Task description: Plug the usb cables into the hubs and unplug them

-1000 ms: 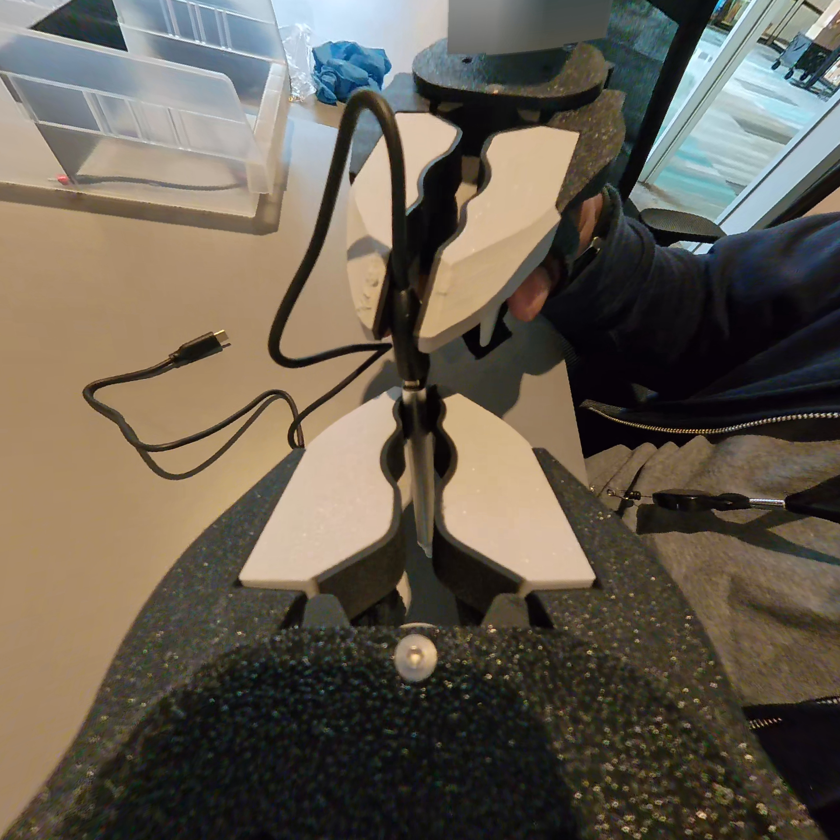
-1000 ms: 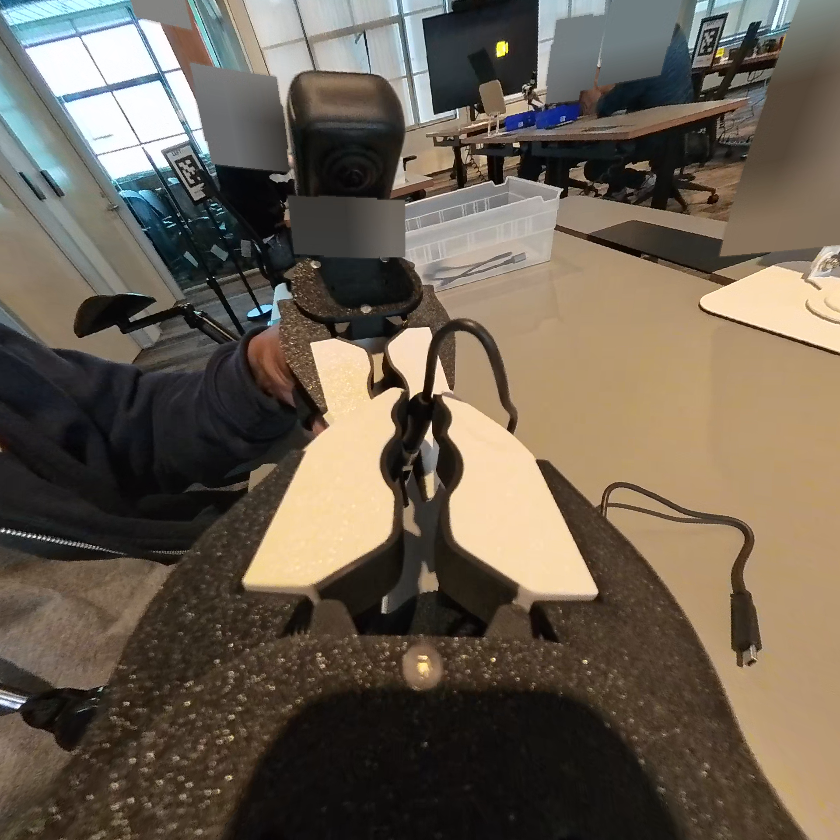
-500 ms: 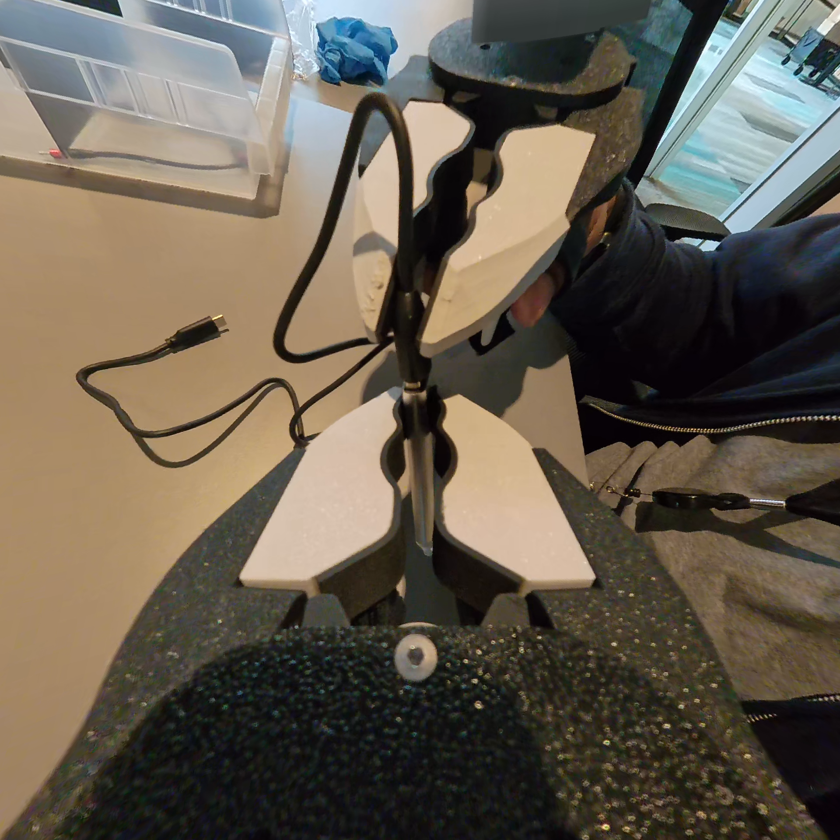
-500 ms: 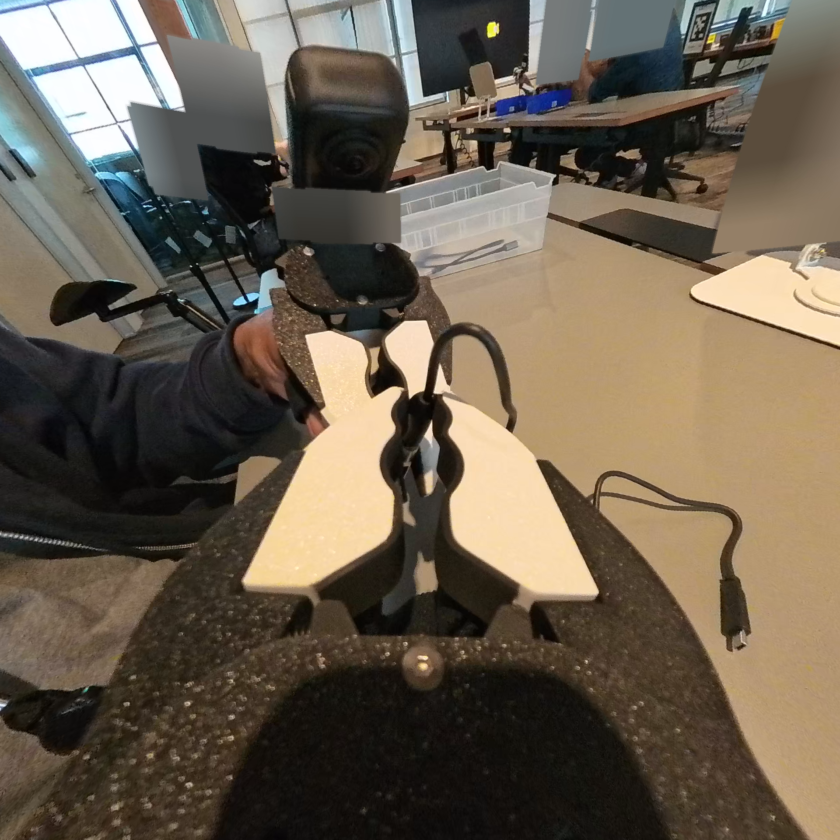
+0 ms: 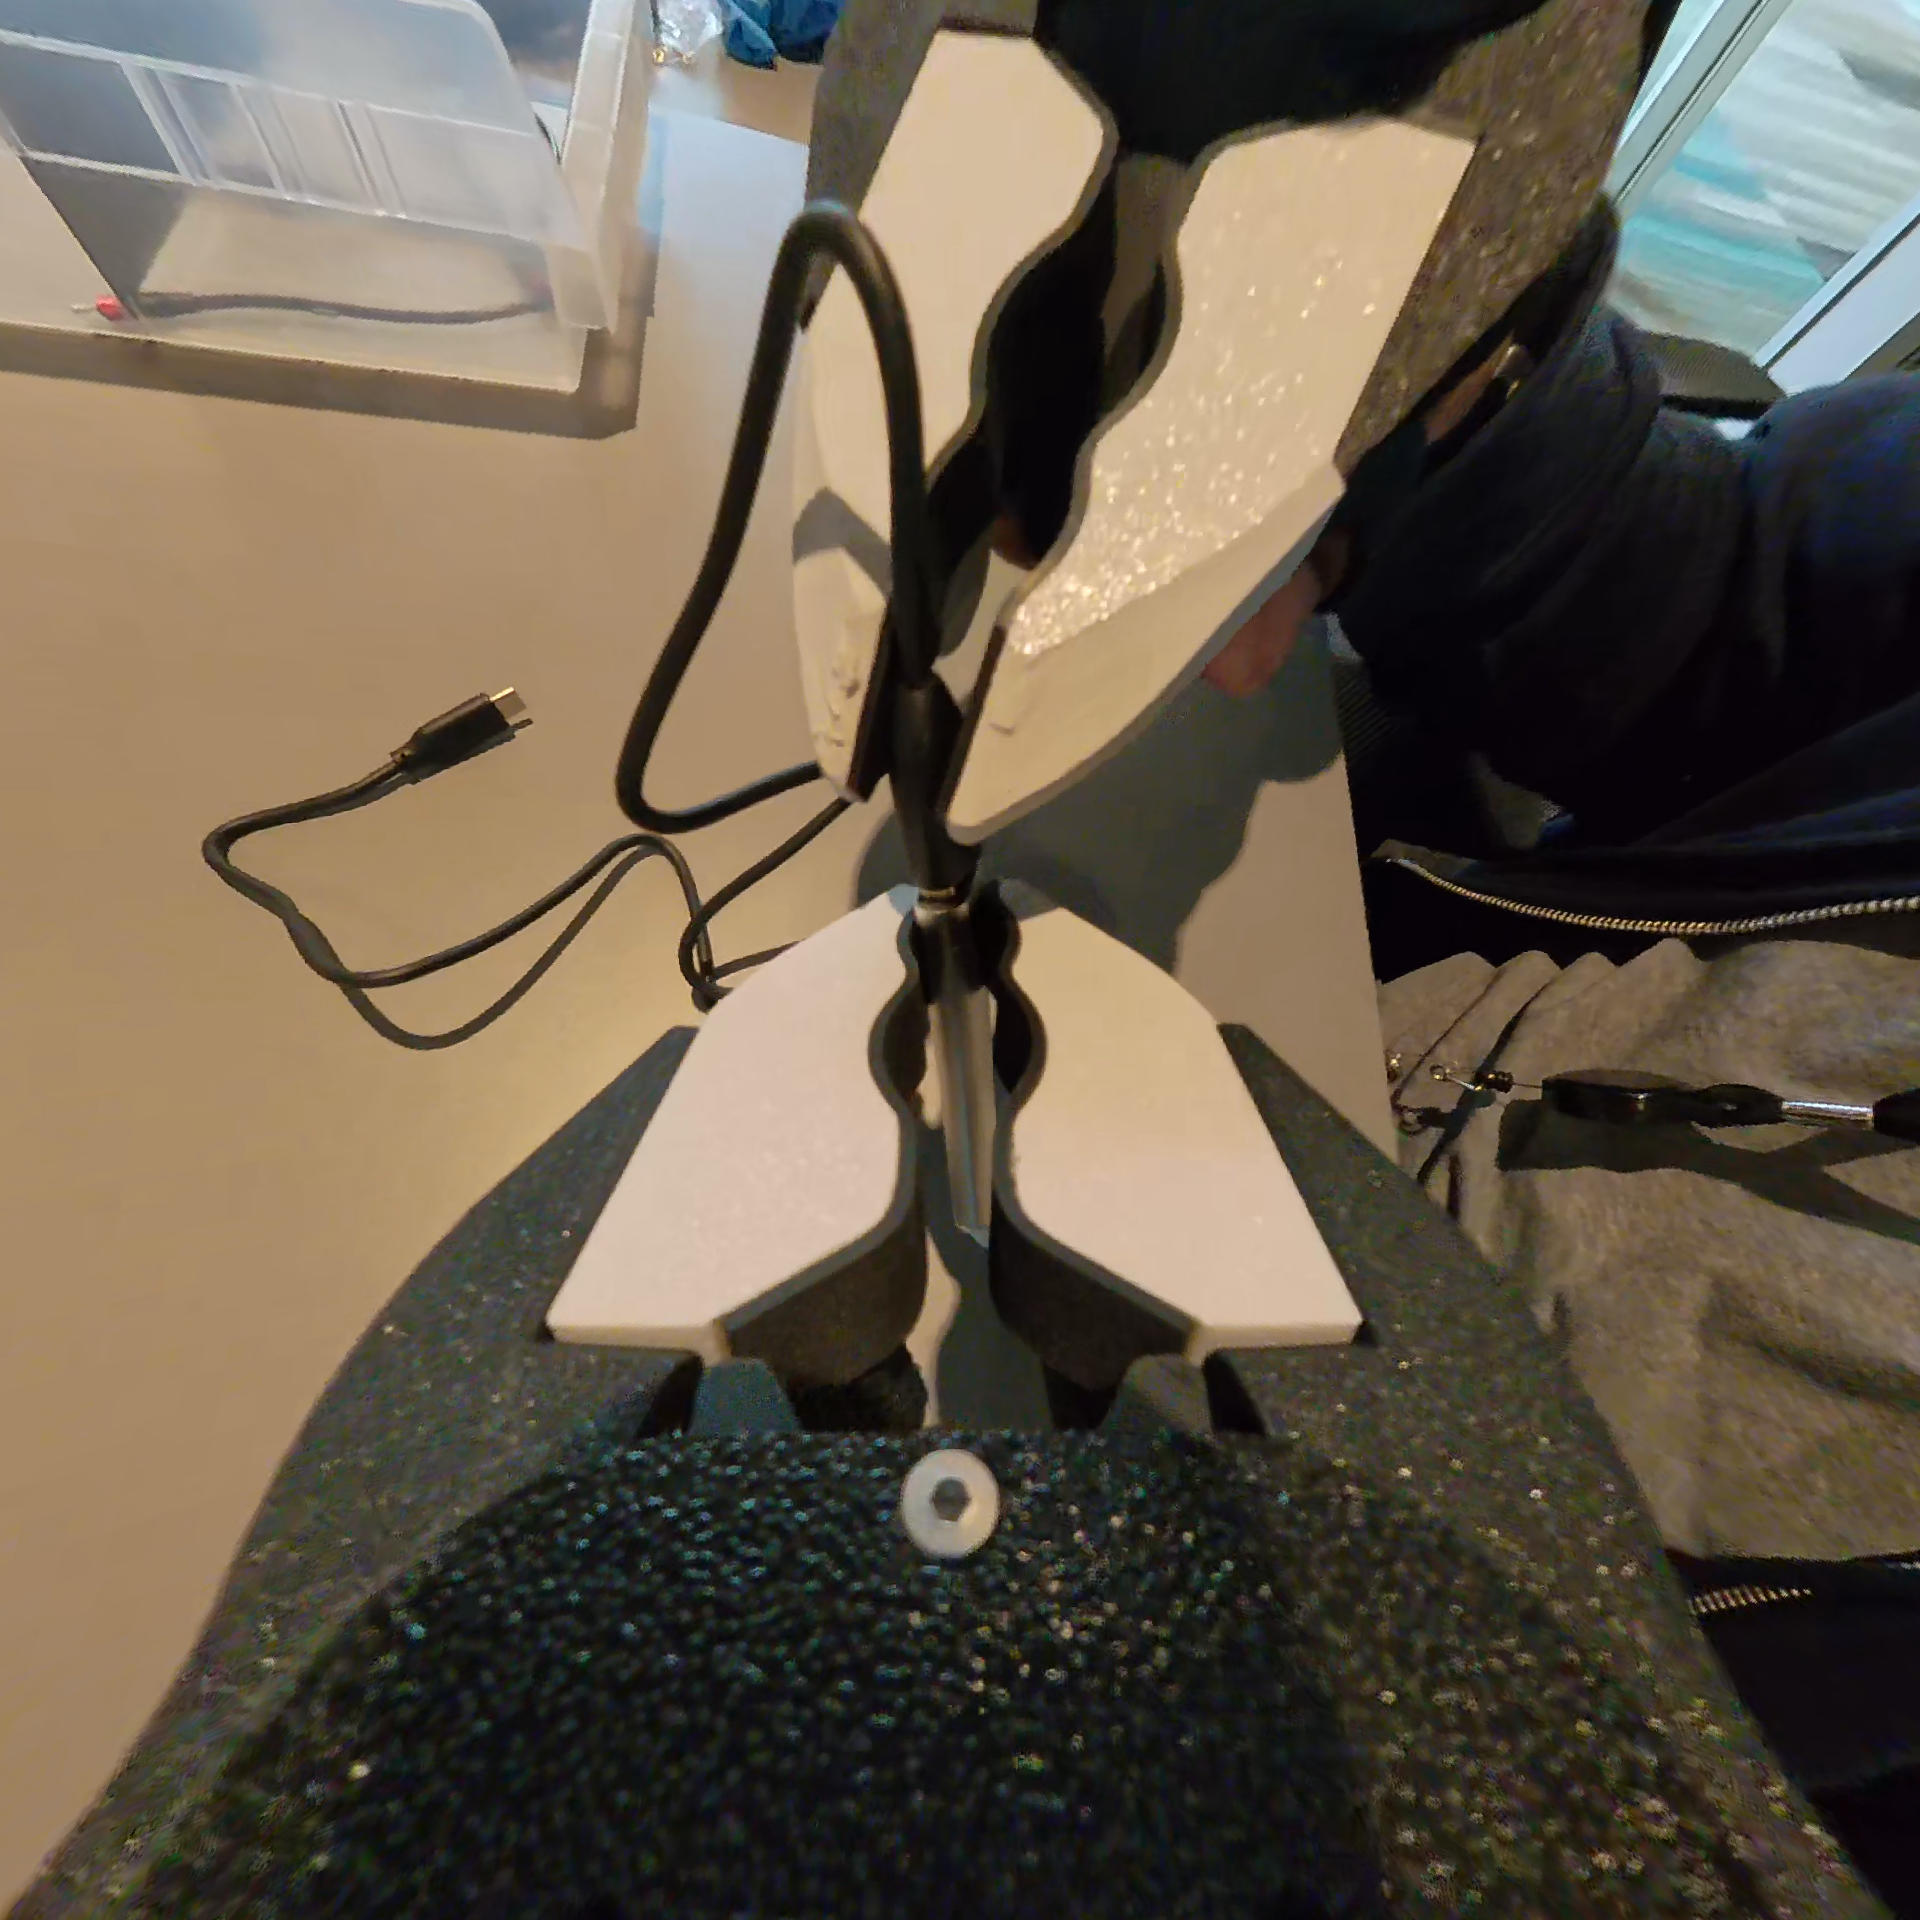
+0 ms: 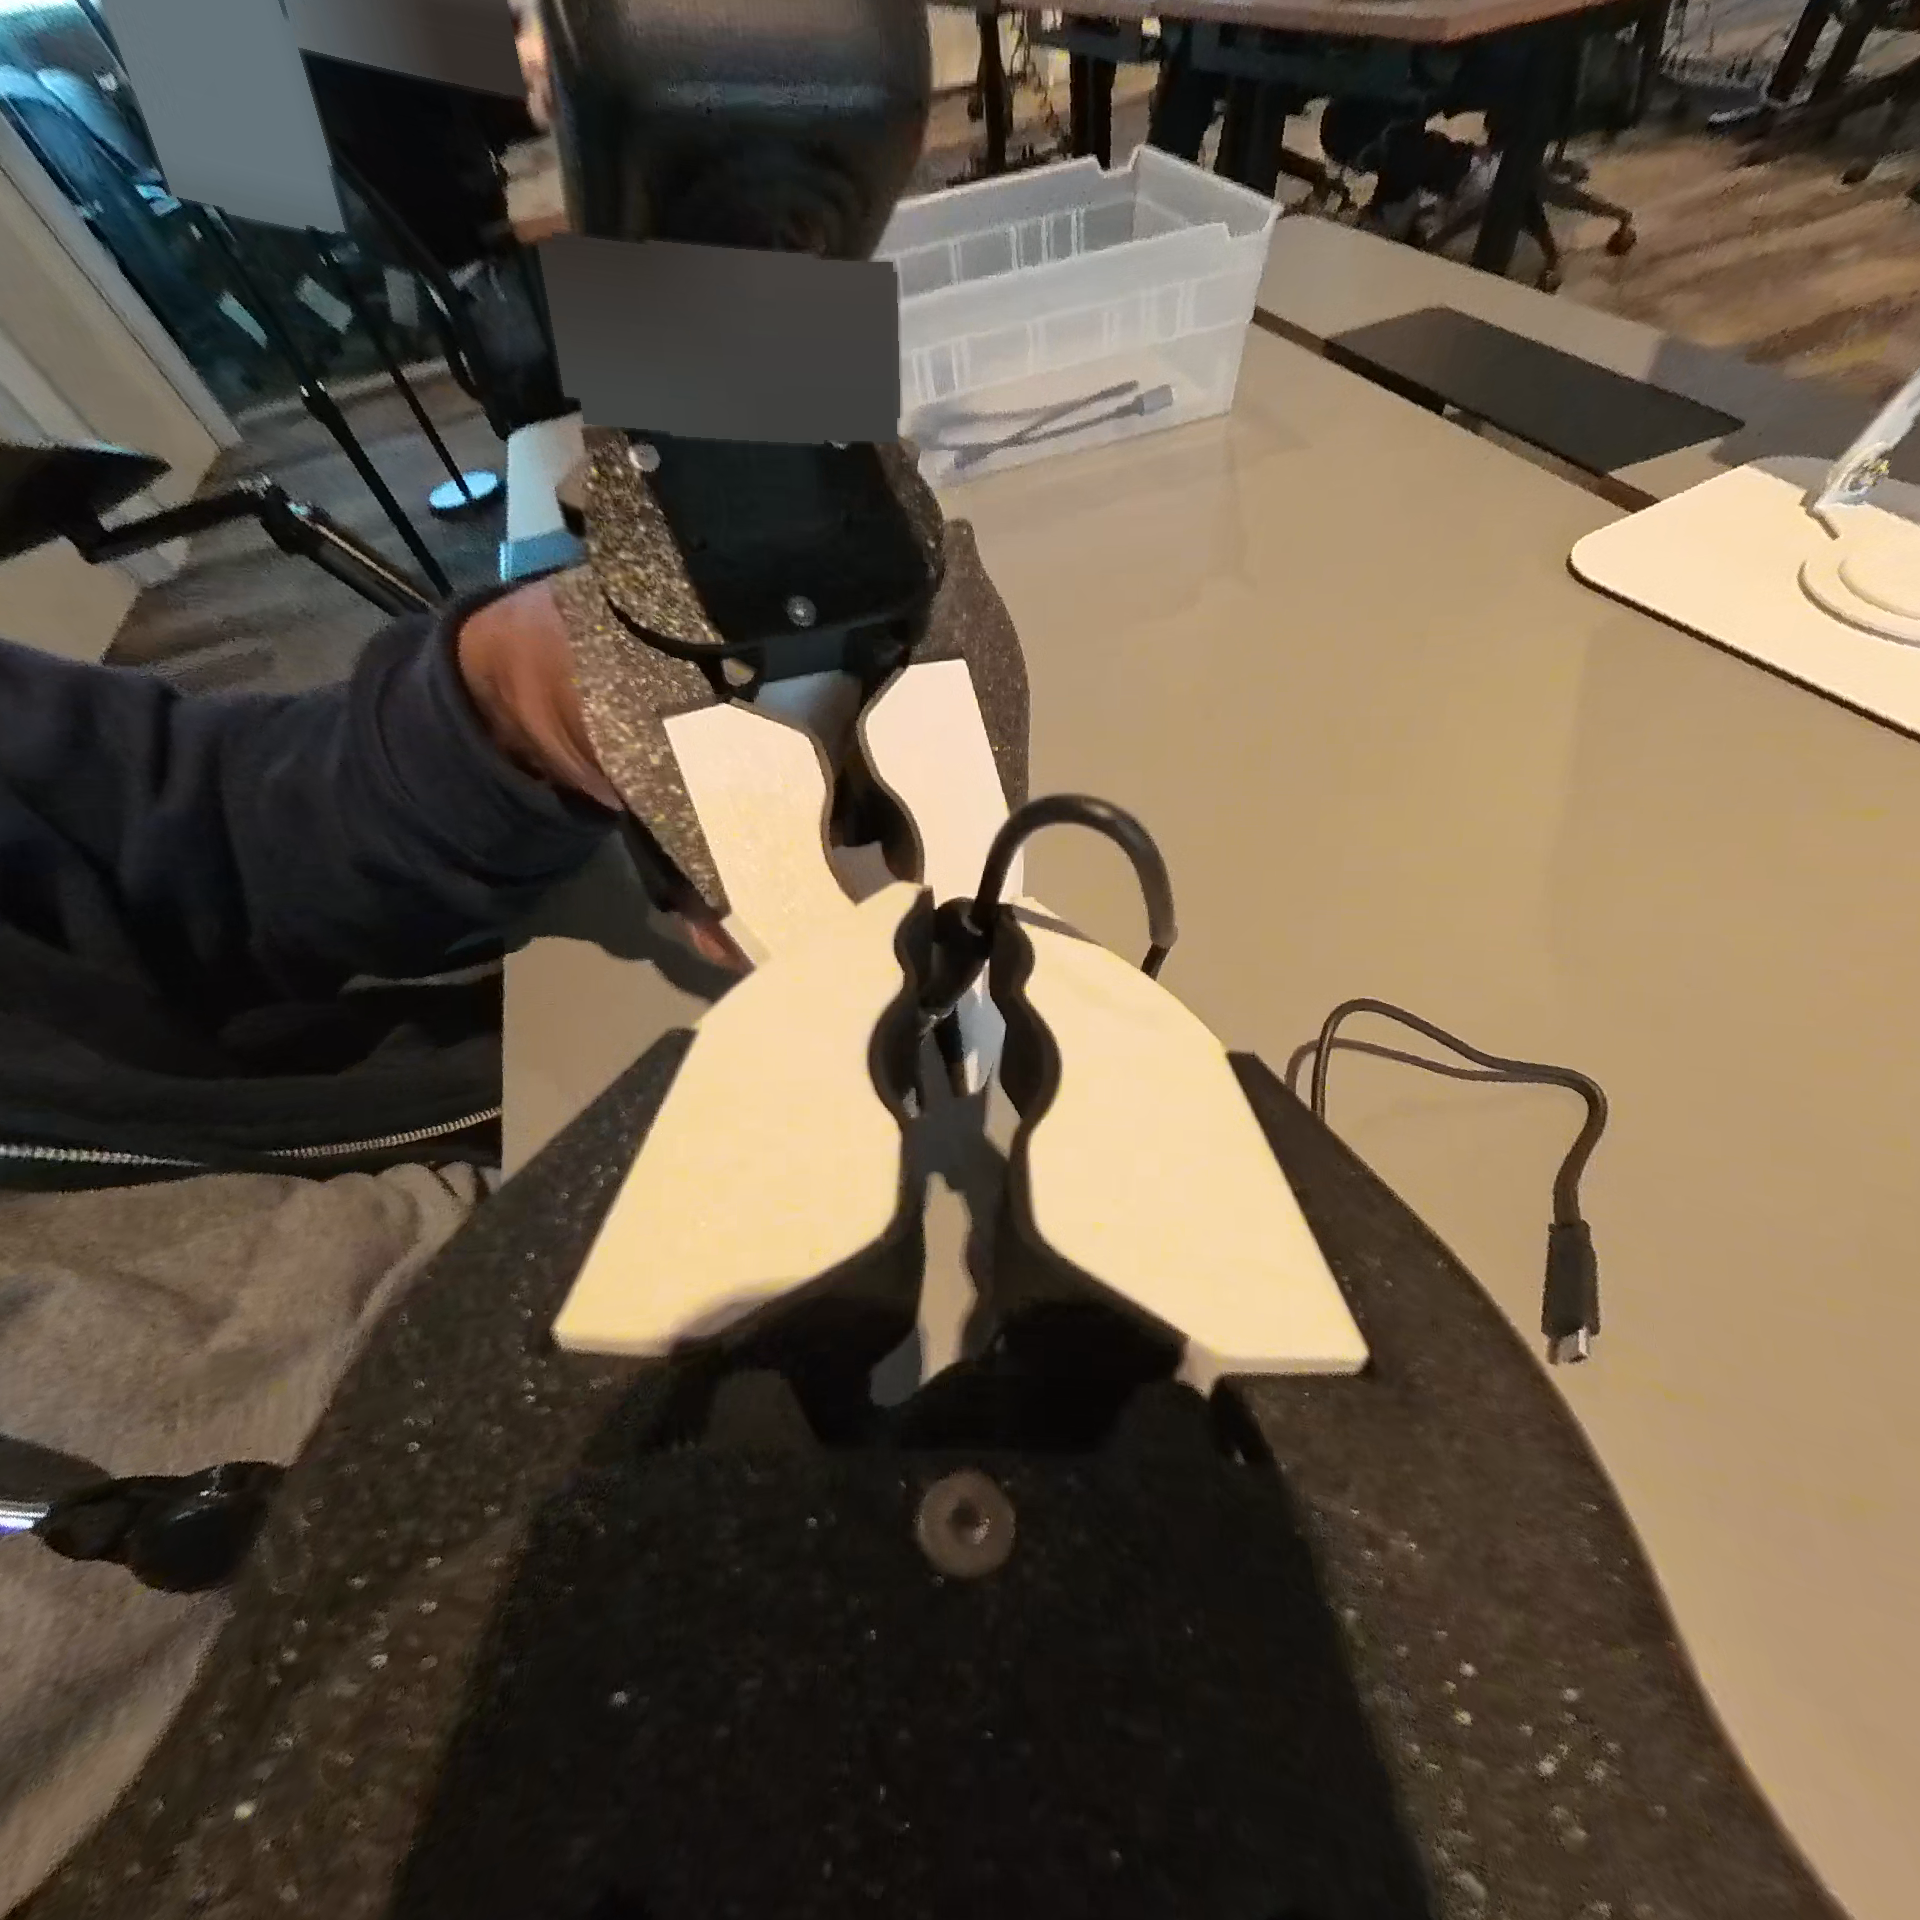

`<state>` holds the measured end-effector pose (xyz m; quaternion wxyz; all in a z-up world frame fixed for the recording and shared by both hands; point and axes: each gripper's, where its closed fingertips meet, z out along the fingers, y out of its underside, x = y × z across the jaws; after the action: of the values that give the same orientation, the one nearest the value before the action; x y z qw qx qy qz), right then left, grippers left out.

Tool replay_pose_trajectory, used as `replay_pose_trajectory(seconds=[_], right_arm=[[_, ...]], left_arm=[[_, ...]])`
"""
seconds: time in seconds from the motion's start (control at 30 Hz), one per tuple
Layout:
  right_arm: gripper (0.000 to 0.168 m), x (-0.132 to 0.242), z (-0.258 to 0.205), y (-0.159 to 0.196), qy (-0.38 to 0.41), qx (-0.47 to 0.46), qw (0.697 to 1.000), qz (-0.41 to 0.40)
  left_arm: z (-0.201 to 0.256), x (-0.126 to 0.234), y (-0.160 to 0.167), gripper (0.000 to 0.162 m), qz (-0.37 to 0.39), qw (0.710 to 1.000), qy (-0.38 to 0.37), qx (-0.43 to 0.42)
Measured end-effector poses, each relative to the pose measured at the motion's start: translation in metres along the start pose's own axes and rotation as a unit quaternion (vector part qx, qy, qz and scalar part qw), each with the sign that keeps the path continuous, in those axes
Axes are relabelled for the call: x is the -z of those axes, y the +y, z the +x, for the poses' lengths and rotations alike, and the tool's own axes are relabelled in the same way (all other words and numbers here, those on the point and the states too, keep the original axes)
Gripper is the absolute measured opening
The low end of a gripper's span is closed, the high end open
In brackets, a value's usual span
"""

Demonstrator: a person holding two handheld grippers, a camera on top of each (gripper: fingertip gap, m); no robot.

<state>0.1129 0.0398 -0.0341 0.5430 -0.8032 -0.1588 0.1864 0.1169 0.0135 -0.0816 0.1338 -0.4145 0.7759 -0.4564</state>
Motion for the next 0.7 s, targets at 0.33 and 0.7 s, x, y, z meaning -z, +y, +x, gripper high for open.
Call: replay_pose_trajectory(seconds=[0.33, 0.7], right_arm=[[0.012, -0.0008, -0.0003, 0.0070, 0.007, 0.015, 0.999, -0.045], [0.011, 0.0003, -0.0029, 0.0001, -0.003, 0.016, 1.000, -0.007]], left_arm=[[-0.0006, -0.0021, 0.0057, 0.007, -0.030, 0.999, -0.008, -0.010], [0.0006, -0.0008, 0.0016, 0.007, 0.003, 1.000, 0.009, -0.002]])
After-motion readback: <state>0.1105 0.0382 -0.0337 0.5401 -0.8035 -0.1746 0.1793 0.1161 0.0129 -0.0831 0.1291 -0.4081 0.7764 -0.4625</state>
